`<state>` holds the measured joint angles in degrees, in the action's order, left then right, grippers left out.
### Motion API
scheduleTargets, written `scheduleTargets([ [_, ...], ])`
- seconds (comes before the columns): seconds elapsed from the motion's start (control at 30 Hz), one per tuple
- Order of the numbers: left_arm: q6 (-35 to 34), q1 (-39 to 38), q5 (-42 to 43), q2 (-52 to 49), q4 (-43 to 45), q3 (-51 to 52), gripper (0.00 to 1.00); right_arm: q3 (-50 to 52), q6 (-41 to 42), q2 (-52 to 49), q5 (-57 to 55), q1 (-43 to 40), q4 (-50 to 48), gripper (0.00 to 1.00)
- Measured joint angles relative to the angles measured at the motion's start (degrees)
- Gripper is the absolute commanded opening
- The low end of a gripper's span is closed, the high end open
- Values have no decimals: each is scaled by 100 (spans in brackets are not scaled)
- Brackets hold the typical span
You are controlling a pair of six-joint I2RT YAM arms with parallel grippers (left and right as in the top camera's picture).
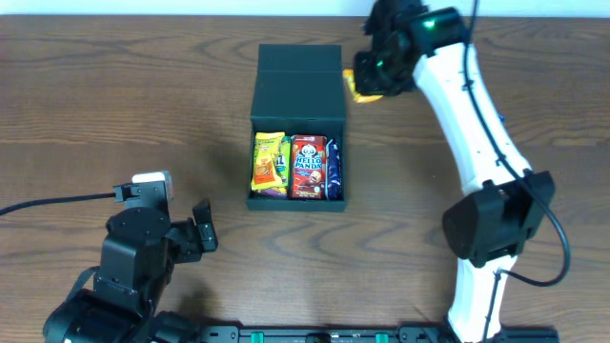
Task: Pack container
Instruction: 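Lower the orange packet into the box between Julie's and Hello Panda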
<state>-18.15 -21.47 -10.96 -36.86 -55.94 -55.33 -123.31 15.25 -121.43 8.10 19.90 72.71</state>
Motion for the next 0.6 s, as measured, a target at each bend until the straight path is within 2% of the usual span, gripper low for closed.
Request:
scheduleTargets([
  [0.3,0,0,0,0,0,0,95,420,236,9,-245,1180,-234,21],
  [0.6,0,0,0,0,0,0,95,1357,1276,33,-540,1722,-1241,19],
])
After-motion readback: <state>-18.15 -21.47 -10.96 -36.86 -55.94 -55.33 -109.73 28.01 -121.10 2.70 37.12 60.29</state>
